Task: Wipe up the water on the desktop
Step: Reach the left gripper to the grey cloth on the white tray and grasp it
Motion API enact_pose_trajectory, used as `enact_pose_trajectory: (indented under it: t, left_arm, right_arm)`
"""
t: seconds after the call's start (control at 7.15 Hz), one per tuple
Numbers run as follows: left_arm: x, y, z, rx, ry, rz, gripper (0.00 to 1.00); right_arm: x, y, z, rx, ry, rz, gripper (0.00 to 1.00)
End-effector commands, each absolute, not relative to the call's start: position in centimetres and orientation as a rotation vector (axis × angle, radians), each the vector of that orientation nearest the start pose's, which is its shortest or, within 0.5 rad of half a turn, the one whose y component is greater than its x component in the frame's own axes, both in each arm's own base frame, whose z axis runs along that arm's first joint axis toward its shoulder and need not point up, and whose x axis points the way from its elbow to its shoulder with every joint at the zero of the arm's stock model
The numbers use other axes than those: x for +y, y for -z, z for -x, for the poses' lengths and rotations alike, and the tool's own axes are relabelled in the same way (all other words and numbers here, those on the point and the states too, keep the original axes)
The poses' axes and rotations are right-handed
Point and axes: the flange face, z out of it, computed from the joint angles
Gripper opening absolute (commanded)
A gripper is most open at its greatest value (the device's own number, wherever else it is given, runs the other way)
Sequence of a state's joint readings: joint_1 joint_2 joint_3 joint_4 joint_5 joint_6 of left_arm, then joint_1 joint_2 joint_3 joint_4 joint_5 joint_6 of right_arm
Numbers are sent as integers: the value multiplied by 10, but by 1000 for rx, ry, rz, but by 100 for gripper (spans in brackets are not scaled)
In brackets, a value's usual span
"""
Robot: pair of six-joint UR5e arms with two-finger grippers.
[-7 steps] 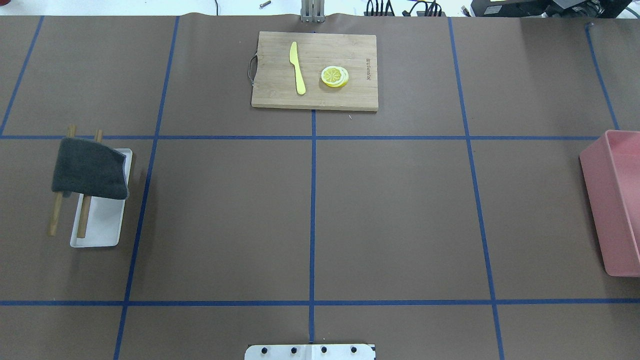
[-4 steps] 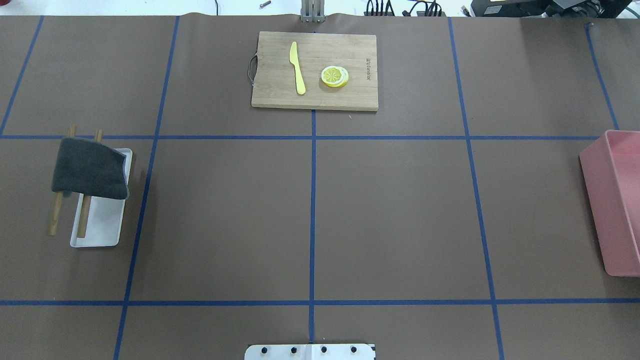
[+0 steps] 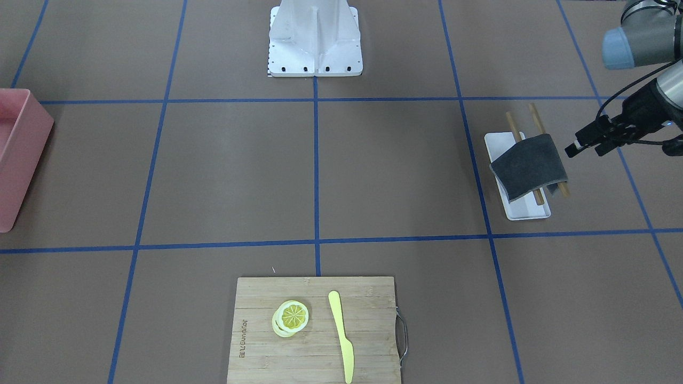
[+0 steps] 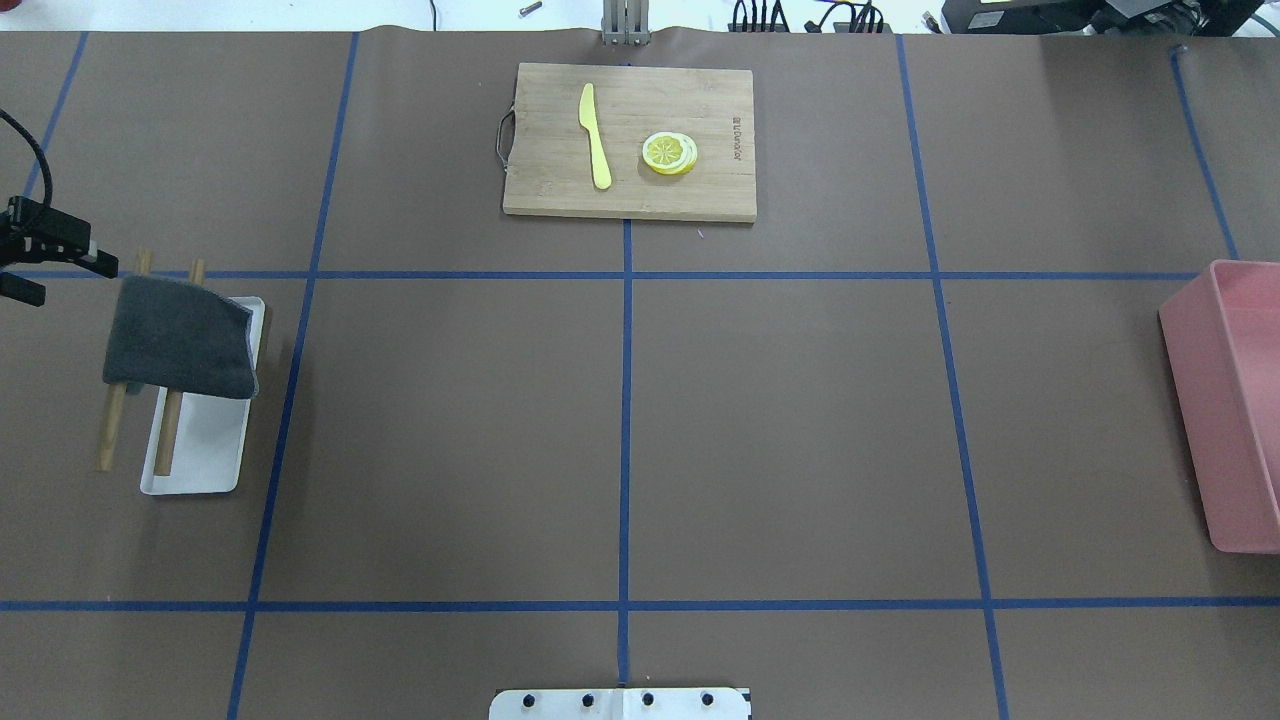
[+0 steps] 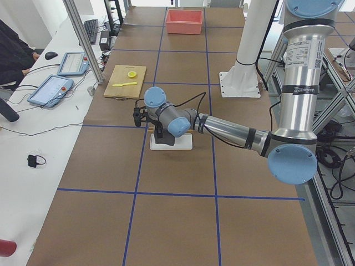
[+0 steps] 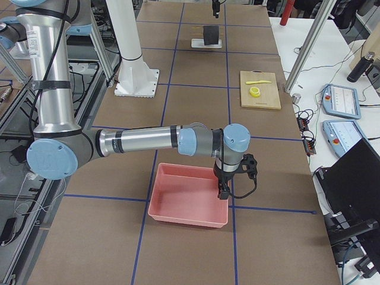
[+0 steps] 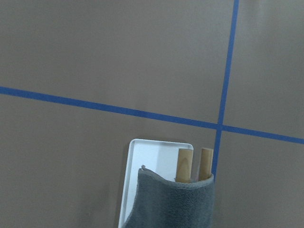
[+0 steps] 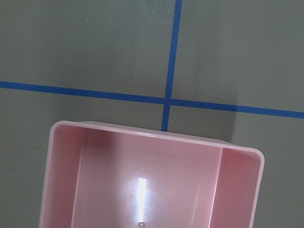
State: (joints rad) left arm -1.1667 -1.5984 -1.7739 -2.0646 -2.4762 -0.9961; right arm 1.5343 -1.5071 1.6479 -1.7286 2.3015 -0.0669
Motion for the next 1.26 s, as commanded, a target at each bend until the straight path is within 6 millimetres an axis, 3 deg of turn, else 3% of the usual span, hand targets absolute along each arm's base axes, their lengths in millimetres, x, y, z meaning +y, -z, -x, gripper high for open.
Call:
enact_pose_trajectory:
  t: [0.0, 0.7, 1.12]
  left_arm:
    - [-483, -486, -174, 1083, 185, 84, 97]
    - [-483, -495, -184, 1067, 177, 94, 61]
    - [-480, -499, -183, 1063, 180, 100, 25]
  right_arm:
    - [-525, -596, -44, -771, -4, 31, 100]
    - [-528, -586, -43, -779, 14, -10, 100]
    - [-529, -583, -43, -777, 19, -17, 100]
